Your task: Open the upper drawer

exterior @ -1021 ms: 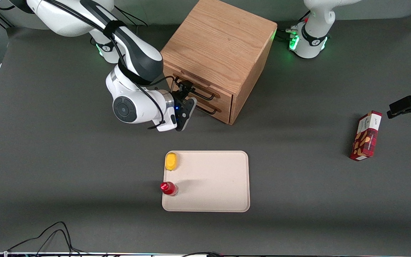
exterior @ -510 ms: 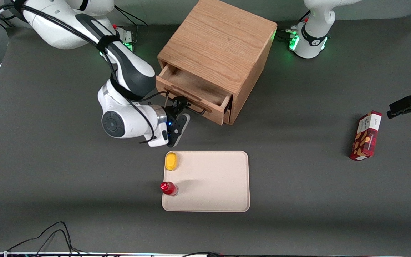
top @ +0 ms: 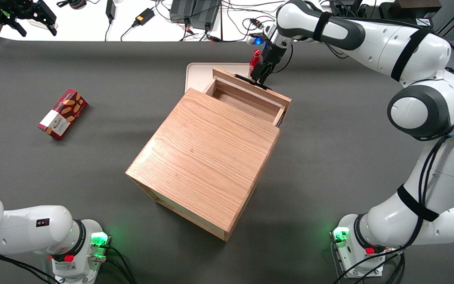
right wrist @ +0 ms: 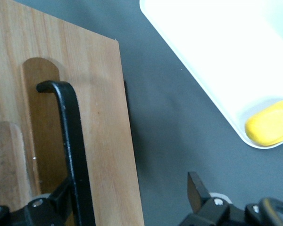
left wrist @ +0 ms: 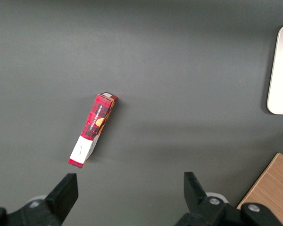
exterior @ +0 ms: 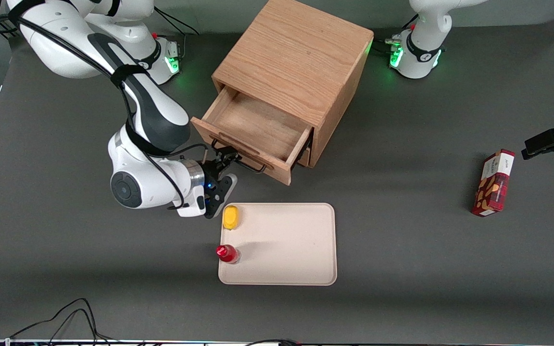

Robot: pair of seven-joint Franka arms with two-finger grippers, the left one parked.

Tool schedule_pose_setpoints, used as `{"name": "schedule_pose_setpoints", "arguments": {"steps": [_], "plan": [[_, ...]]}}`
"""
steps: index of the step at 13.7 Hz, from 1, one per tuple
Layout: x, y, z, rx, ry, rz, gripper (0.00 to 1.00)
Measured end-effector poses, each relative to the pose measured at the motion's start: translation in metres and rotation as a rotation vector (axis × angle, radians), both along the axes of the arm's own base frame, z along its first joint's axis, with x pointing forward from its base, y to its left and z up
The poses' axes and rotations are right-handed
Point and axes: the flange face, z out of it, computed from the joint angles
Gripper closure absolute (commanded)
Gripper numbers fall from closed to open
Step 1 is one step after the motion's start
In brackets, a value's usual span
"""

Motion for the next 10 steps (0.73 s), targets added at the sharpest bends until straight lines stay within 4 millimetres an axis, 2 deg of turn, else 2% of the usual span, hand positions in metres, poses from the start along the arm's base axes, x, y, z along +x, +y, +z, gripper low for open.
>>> {"name": "schedule_pose_setpoints", "arguments": {"steps": [6, 10], "plan": [[0.032, -0.028, 0.002, -0.001, 0.009, -0.036, 0.0], [0.044, -0.04, 0.012, -0.001, -0.005, -0.052, 0.0]]}}
